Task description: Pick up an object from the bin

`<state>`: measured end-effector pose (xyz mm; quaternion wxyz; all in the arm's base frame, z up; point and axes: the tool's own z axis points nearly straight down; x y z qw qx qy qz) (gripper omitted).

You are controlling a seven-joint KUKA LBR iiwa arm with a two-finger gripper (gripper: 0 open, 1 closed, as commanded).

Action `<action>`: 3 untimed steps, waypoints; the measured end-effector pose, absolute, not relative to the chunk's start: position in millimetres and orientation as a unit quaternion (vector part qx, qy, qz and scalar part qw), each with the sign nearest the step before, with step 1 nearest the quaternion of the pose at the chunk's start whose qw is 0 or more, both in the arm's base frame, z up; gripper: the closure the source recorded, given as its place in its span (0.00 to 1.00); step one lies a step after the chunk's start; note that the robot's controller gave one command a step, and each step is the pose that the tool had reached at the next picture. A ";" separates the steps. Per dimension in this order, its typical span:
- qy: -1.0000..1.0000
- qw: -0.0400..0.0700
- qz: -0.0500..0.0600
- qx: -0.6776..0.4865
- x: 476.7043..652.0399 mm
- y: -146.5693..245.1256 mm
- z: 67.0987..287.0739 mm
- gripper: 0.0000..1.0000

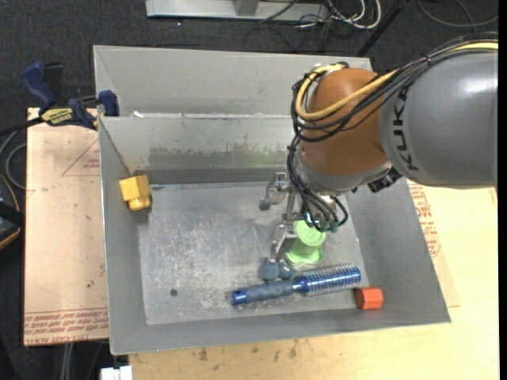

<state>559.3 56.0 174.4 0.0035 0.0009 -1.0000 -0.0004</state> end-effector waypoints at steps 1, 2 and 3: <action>-0.999 -0.002 -0.002 0.033 641.2 51.0 72.1 0.00; -0.999 -0.001 0.000 -0.045 604.4 4.3 112.1 0.00; -0.990 -0.002 -0.001 -0.141 534.9 -46.6 90.6 0.00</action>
Offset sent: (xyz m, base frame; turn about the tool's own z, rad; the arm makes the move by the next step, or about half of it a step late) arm 0.0782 -0.0063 -0.1044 -0.0654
